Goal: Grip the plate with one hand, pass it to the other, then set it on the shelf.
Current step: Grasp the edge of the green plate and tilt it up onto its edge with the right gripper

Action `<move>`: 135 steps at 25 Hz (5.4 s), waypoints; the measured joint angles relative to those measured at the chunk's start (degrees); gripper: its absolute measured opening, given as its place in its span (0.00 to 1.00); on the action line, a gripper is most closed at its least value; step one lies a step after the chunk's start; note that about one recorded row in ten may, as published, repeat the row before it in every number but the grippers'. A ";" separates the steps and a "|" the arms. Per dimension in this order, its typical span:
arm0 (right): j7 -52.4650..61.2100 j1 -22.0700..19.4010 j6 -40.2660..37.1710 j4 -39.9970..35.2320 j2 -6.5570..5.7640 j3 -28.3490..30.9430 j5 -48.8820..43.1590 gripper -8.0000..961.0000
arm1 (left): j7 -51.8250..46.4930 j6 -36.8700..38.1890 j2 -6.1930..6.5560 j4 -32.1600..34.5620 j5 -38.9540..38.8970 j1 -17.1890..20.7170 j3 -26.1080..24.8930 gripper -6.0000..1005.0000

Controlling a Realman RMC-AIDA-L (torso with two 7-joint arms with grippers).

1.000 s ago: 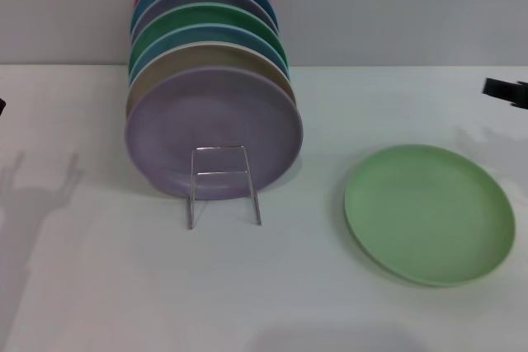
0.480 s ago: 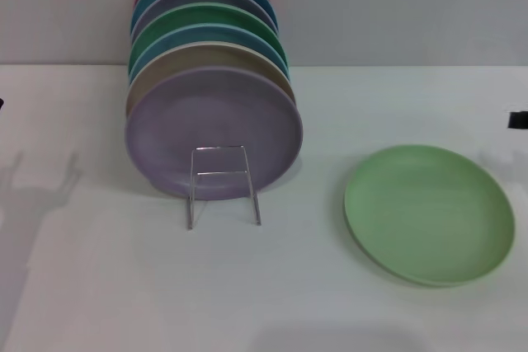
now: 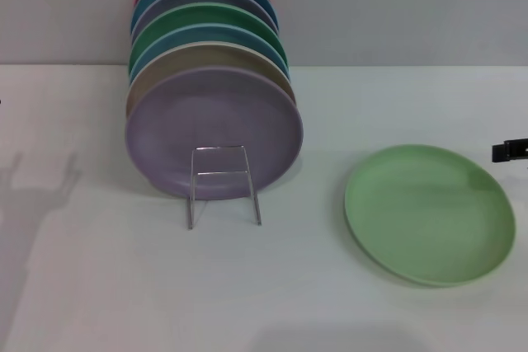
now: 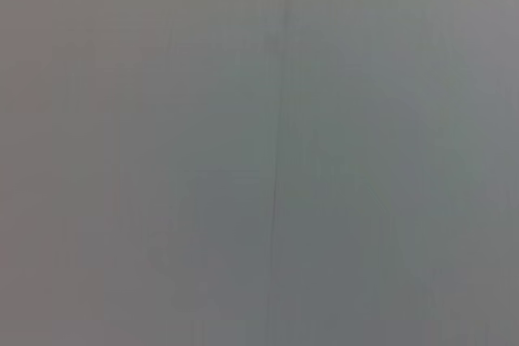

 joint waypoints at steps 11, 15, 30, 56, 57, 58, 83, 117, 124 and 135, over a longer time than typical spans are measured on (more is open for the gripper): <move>1.02 3.61 3.34 5.21 -2.08 3.03 -6.05 0.79 | -0.05 0.41 -0.15 -0.23 0.01 0.08 0.07 0.86; 0.82 4.38 3.14 6.90 -2.23 3.06 -7.77 0.79 | -0.09 0.57 -0.15 -0.31 0.01 0.09 0.20 0.86; -0.14 7.62 0.84 12.69 -1.74 2.31 -11.92 0.78 | -0.80 1.20 -0.06 -0.34 0.01 0.03 -0.02 0.86; -0.41 11.02 -1.26 18.06 -1.92 2.29 -13.53 0.39 | -0.79 2.24 0.03 -0.34 0.01 0.08 -0.90 0.86; -0.41 11.09 -1.26 18.18 -1.93 2.29 -13.56 0.39 | -0.79 2.24 0.03 -0.34 0.01 0.08 -0.91 0.86; -0.41 11.17 -1.28 18.36 -1.94 2.29 -13.57 0.39 | -0.79 2.25 0.03 -0.34 0.01 0.08 -0.90 0.86; -1.04 12.61 -3.82 22.47 -1.95 2.29 -14.88 0.39 | -0.79 2.64 0.12 -0.34 0.01 0.08 -0.90 0.86; -2.94 13.03 -6.09 23.72 -1.60 2.27 -16.07 0.14 | -0.79 2.94 0.03 -0.34 -0.07 0.52 -0.90 0.86; -4.09 12.92 -6.89 23.38 -1.21 2.29 -16.21 0.07 | -0.79 3.34 0.03 -0.33 -0.63 0.53 -0.90 0.86; -6.06 12.26 -8.37 21.43 0.25 2.89 -15.82 0.04 | -0.79 3.60 0.12 -0.10 -0.72 0.55 -0.90 0.86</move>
